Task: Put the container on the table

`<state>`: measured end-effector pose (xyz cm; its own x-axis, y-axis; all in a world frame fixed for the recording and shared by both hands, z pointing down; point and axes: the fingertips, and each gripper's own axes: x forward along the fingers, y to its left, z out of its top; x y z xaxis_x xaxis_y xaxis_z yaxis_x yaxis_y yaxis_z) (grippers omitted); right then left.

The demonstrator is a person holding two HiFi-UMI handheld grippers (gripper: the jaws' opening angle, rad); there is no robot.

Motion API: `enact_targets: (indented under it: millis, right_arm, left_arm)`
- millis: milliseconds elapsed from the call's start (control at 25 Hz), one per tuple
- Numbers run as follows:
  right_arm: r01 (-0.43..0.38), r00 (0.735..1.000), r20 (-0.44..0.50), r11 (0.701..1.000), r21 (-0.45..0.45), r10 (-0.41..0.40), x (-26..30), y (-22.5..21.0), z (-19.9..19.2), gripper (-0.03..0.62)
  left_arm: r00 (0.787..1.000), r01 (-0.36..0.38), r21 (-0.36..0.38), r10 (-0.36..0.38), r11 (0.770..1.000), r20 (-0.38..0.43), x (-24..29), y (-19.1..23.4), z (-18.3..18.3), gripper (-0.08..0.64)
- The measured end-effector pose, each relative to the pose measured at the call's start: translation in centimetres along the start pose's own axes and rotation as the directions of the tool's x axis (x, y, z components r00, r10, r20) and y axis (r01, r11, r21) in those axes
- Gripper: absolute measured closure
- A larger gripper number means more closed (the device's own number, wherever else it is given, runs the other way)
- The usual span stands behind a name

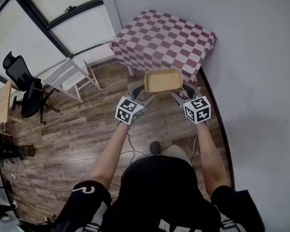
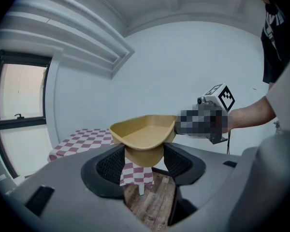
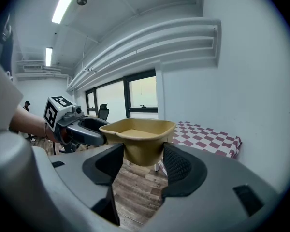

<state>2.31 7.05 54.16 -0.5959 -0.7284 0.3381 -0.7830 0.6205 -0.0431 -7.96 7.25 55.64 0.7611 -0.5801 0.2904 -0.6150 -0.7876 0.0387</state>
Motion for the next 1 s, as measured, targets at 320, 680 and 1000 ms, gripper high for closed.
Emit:
enact_targets:
  millis: [320, 680, 1000]
  right_arm:
    - [-0.013, 1.000, -0.006, 1.000, 0.005, 0.013, 1.6, 0.6, 0.5, 0.321]
    - [-0.042, 0.999, -0.006, 0.999, -0.012, 0.042, 4.7, -0.3, 1.7, 0.322]
    - [-0.058, 0.998, 0.008, 0.998, 0.011, 0.058, 8.6, -2.7, 2.3, 0.322]
  left_arm:
    - [1.000, -0.018, -0.005, 0.018, 1.000, -0.011, -0.9, 1.6, -0.4, 0.308]
    - [0.999, -0.047, -0.004, 0.047, 0.999, -0.016, -0.3, 4.6, 0.0, 0.310]
    - [0.997, -0.065, 0.012, 0.065, 0.998, -0.051, 1.9, 8.4, 0.5, 0.311]
